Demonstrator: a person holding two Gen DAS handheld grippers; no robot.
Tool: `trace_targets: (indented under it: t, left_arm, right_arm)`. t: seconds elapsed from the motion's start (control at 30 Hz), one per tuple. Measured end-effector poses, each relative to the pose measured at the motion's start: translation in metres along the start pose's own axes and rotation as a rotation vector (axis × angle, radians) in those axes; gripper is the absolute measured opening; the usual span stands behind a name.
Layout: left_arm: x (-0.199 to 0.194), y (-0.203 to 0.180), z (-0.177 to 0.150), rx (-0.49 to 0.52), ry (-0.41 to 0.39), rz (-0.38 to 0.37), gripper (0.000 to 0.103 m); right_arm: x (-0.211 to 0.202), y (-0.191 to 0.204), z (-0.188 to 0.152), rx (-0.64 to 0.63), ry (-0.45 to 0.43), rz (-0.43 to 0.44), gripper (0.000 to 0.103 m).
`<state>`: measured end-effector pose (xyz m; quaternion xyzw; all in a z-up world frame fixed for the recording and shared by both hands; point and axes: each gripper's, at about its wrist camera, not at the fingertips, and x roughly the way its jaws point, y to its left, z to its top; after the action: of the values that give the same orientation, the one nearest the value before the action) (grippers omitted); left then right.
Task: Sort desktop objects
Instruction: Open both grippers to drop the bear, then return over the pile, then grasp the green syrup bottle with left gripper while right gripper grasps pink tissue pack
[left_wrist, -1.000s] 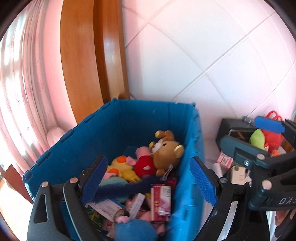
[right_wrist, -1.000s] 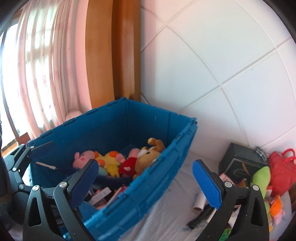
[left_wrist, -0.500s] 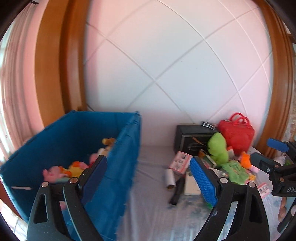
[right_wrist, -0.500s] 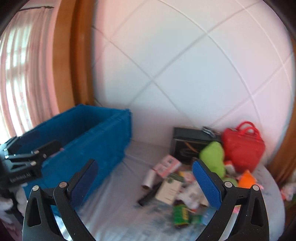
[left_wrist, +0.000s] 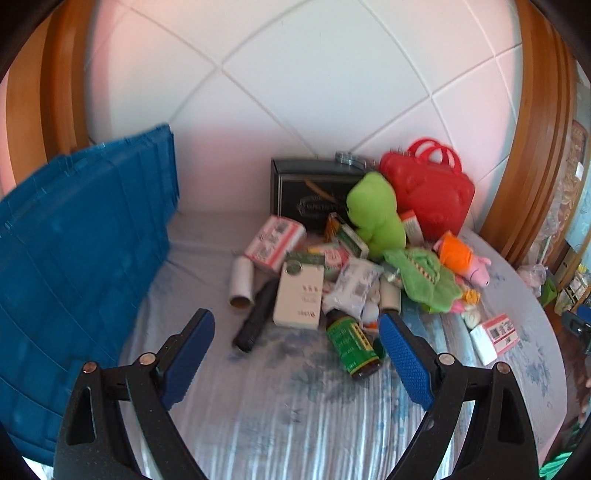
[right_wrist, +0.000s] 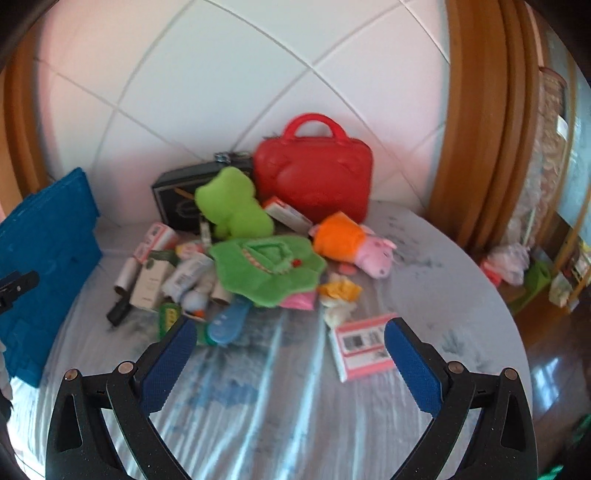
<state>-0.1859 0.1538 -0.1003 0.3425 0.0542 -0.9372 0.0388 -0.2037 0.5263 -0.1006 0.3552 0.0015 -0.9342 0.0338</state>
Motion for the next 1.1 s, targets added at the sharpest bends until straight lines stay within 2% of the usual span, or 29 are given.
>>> trace_targets:
  t: [0.13, 0.3, 0.57, 0.77, 0.83, 0.9, 0.93, 1.0, 1.1]
  left_arm:
    - [0.047, -0.018, -0.021, 0.001, 0.096, 0.014, 0.092]
    - [0.095, -0.04, -0.037, 0.008, 0.194, 0.024, 0.092]
    - [0.155, -0.061, -0.042, 0.024, 0.301, 0.033, 0.092]
    - [0.211, -0.08, -0.045, 0.05, 0.369, 0.04, 0.091]
    - [0.232, -0.086, -0.049, 0.071, 0.404, 0.047, 0.081]
    - [0.246, -0.088, -0.054, 0.074, 0.437, 0.031, 0.065]
    - [0.252, -0.088, -0.058, 0.069, 0.455, 0.026, 0.063]
    - [0.256, -0.087, -0.065, 0.076, 0.463, 0.042, 0.055]
    - [0.25, -0.076, -0.078, 0.048, 0.463, 0.034, 0.051]
  right_arm:
    - [0.025, -0.059, -0.028, 0.059, 0.099, -0.051, 0.103]
    - [0.057, -0.106, -0.055, 0.117, 0.195, -0.083, 0.103]
    - [0.112, -0.148, -0.075, 0.208, 0.277, -0.059, 0.103]
    - [0.145, -0.177, -0.069, 0.235, 0.303, -0.119, 0.1]
    - [0.153, -0.187, -0.065, 0.222, 0.305, -0.151, 0.087]
    - [0.161, -0.198, -0.061, 0.228, 0.309, -0.167, 0.078]
    - [0.165, -0.204, -0.059, 0.229, 0.308, -0.183, 0.074]
    - [0.171, -0.215, -0.055, 0.23, 0.306, -0.21, 0.074]
    - [0.185, -0.226, -0.054, 0.236, 0.319, -0.224, 0.074]
